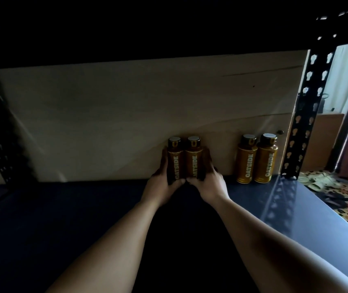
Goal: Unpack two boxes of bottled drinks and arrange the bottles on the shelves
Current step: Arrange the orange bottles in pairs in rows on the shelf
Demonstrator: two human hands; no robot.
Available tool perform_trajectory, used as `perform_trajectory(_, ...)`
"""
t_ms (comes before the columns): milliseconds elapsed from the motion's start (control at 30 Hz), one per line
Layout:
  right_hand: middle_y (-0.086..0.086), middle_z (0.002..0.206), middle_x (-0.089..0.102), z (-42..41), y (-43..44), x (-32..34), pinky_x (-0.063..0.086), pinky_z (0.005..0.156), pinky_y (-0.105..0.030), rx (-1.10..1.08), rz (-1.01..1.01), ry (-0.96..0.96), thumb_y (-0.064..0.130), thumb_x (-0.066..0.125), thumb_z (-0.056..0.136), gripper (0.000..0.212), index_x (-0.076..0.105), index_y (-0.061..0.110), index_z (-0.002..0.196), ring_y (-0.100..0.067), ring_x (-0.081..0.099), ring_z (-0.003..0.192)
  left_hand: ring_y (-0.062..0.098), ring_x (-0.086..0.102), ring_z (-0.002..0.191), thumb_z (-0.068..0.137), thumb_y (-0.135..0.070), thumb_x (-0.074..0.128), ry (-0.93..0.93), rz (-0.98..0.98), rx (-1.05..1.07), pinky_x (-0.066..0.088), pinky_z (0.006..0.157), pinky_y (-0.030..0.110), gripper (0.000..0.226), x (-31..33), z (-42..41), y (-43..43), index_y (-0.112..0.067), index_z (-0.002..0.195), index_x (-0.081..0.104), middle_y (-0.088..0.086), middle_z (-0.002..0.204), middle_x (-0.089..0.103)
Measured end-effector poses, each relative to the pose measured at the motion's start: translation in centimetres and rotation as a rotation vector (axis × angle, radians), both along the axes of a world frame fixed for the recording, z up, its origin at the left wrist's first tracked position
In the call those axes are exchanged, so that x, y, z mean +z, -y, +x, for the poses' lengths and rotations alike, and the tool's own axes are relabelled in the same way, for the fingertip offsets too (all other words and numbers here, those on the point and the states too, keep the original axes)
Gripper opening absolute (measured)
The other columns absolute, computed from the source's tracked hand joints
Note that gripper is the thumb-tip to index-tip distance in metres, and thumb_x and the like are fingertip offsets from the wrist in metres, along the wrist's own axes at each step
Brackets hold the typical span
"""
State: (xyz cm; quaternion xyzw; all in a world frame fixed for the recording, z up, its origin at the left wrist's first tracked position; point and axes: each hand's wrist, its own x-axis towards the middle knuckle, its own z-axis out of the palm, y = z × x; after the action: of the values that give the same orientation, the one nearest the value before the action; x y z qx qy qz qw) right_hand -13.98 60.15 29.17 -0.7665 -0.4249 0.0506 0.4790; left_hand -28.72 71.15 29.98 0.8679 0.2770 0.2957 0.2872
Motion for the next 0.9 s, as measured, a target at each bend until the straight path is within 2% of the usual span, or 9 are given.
perform_trajectory(67,-0.002,0.131,0.064,0.1,0.5,0.3,0.050,0.092,-0.033,0.018,-0.009,-0.076,0.042,0.083,0.083,0.089,0.033,0.025,0.155,-0.024,0.061,0.119,0.020,0.051,0.134,0.089,-0.050,0.072,-0.016,-0.083,0.005,0.040,0.103,0.028,0.120,0.5,-0.6,0.6,-0.049,0.148,-0.032,0.002,0.154,0.048)
perform_trajectory(167,0.005,0.134,0.060,-0.2,2.2,0.9,0.049,0.102,-0.036,0.056,-0.027,-0.137,0.043,0.083,0.082,0.106,0.015,0.028,0.163,-0.018,0.057,0.125,0.022,0.044,0.141,0.087,-0.047,0.076,-0.032,-0.173,0.037,0.037,0.111,0.035,0.124,1.1,-2.1,1.8,-0.046,0.148,-0.033,0.003,0.157,0.043)
perform_trajectory(233,0.000,0.144,0.056,-1.0,3.6,1.1,0.047,0.107,-0.037,0.051,-0.069,-0.109,0.044,0.082,0.083,0.109,0.011,0.029,0.164,-0.020,0.054,0.131,0.024,0.037,0.146,0.087,-0.047,0.076,-0.055,-0.194,0.077,0.036,0.113,0.039,0.122,1.4,-3.5,2.9,-0.046,0.152,-0.027,0.002,0.160,0.037)
perform_trajectory(367,-0.002,0.144,0.056,-3.6,7.3,1.2,0.043,0.104,-0.031,0.026,-0.196,-0.033,0.043,0.077,0.089,0.083,0.035,0.024,0.158,-0.019,0.053,0.132,0.019,0.043,0.138,0.092,-0.049,0.069,-0.206,-0.206,0.139,0.040,0.104,0.031,0.091,1.3,-6.7,5.5,-0.036,0.161,0.011,-0.001,0.151,0.046)
perform_trajectory(500,0.004,0.137,0.061,-7.3,11.8,1.4,0.043,0.102,-0.030,0.023,-0.327,0.096,0.048,0.071,0.092,0.061,0.054,0.026,0.146,-0.017,0.053,0.130,0.016,0.045,0.137,0.095,-0.046,0.064,-0.328,-0.112,0.076,0.040,0.109,0.030,0.062,1.0,-10.2,9.0,-0.026,0.150,0.045,-0.003,0.151,0.047)
perform_trajectory(600,0.006,0.141,0.059,-10.4,15.3,1.1,0.039,0.107,-0.028,0.010,-0.345,0.129,0.049,0.069,0.092,0.056,0.059,0.026,0.142,-0.016,0.049,0.135,0.012,0.040,0.140,0.098,-0.046,0.060,-0.364,-0.066,0.035,0.033,0.113,0.027,0.052,0.5,-12.9,12.0,-0.023,0.144,0.054,-0.006,0.154,0.044)
perform_trajectory(733,0.011,0.148,0.054,-14.1,19.2,0.5,0.030,0.115,-0.024,0.006,-0.358,0.167,0.052,0.065,0.093,0.053,0.061,0.028,0.139,-0.010,0.041,0.142,0.011,0.033,0.145,0.099,-0.048,0.055,-0.358,-0.061,0.041,0.027,0.116,0.026,0.049,-0.1,-16.1,15.9,-0.023,0.141,0.057,-0.008,0.156,0.041)
perform_trajectory(900,0.010,0.158,0.045,-19.0,23.4,-1.3,0.009,0.126,-0.033,-0.023,-0.331,0.218,0.058,0.053,0.097,0.055,0.058,0.029,0.144,-0.011,0.027,0.153,0.009,0.030,0.147,0.101,-0.045,0.054,-0.255,-0.022,0.110,0.021,0.120,0.027,0.045,-0.9,-19.6,21.2,-0.022,0.138,0.060,-0.007,0.154,0.046)
